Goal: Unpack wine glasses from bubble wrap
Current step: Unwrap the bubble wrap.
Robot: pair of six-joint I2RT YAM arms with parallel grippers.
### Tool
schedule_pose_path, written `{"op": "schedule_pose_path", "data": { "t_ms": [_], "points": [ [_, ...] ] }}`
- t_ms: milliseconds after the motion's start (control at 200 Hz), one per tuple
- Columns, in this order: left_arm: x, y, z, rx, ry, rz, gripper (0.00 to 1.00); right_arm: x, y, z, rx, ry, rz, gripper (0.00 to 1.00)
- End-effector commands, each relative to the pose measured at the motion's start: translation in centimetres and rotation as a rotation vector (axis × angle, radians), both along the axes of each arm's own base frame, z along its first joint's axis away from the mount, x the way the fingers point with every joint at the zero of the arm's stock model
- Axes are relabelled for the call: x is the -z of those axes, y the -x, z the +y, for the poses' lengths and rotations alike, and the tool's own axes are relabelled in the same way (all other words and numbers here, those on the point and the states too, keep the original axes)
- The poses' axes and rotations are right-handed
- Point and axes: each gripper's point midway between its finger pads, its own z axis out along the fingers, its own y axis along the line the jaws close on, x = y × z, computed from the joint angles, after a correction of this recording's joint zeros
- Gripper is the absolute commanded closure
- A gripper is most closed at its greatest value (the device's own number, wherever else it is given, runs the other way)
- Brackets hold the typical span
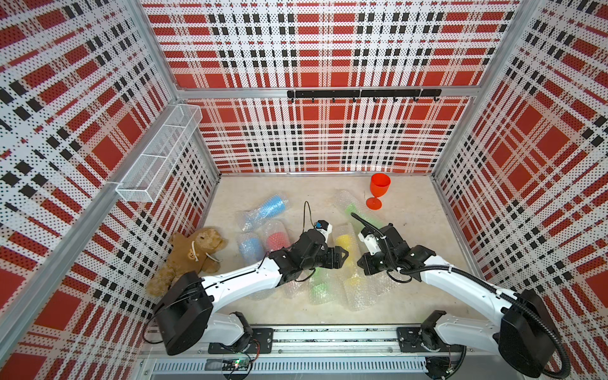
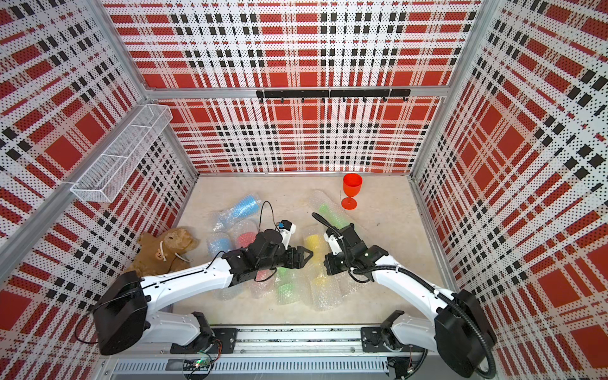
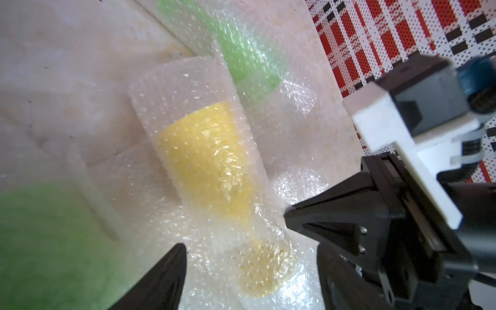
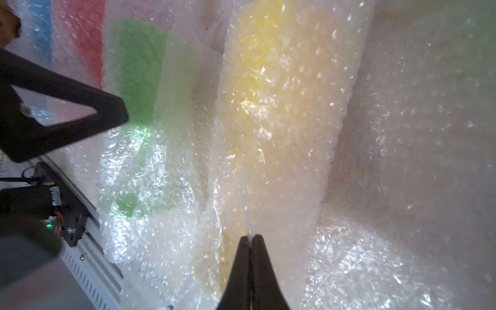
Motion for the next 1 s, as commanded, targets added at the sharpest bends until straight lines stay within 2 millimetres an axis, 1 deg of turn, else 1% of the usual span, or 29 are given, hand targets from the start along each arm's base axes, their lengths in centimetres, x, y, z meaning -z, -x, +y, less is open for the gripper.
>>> {"op": "schedule_pose_path", "data": {
  "t_ms": [0,105,230,426,676,912,992],
  "points": [
    [-0.5,1.2,-2.3,0.107,0.023,0.013,0.23,-2.3,-0.4,1.0,-0.001,-0.13,-0.023,1.0],
    [0.5,1.7,-3.0,0.146,-0.017,0.03,0.26,-3.0,-0.3,1.3,0.009,-0.201,-0.015,1.0],
    [1.3,1.7,-3.1,0.147,-0.037,0.04,0.29,-3.3,0.0,1.4,0.012,-0.239,-0.008,1.0],
    [2.4,1.4,-3.1,0.139,-0.065,0.051,0.38,-2.7,0.1,1.1,0.017,-0.234,-0.002,1.0],
    [2.9,1.3,-2.5,0.126,-0.071,0.055,0.4,-2.2,0.3,0.7,0.017,-0.226,-0.006,1.0],
    [4.5,1.4,-3.1,0.144,-0.074,0.087,0.47,-2.2,0.3,0.6,0.017,-0.231,-0.01,1.0],
    [4.9,1.2,-3.3,0.143,-0.076,0.09,0.49,-1.8,0.2,0.4,0.022,-0.215,-0.01,1.0]
  ]
}}
